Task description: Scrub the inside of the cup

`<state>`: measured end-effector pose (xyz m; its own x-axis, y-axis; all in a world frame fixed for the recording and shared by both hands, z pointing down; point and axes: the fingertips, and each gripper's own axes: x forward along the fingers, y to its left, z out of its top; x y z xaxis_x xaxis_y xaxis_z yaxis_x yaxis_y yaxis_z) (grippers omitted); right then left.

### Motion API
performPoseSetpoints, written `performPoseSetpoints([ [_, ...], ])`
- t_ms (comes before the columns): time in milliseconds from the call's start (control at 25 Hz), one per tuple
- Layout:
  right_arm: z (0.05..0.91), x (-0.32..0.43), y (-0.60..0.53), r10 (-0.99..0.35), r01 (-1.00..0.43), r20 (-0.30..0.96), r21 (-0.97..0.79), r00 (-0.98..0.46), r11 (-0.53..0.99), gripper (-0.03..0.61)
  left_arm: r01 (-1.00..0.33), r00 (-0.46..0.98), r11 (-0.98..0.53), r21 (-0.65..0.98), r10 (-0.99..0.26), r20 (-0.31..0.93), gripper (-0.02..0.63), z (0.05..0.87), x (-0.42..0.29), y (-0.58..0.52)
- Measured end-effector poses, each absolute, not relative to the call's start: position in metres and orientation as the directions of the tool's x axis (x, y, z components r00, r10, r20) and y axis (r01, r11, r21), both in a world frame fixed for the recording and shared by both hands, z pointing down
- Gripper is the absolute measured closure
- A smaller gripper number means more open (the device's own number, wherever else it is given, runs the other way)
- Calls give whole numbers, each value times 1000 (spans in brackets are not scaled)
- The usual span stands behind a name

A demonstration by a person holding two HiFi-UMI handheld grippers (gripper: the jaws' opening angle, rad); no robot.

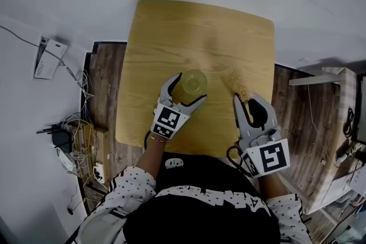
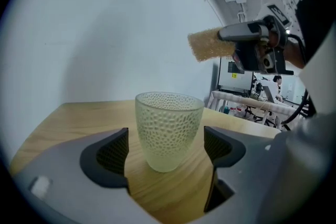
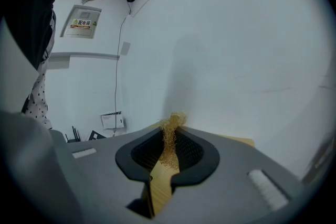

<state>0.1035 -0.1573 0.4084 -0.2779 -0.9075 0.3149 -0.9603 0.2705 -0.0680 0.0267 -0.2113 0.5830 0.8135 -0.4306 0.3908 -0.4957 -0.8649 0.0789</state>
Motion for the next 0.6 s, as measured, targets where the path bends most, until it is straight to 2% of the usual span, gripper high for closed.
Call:
performPoseSetpoints([
  [440, 410, 106, -160, -908, -964, 324, -67, -266, 258, 512, -477, 828, -876, 65, -424, 366, 184, 576, 39, -217],
  [600, 410, 107, -159, -909, -964, 324, -63, -263, 257, 512, -477, 813, -878, 45, -421, 401, 200, 583, 40, -218],
])
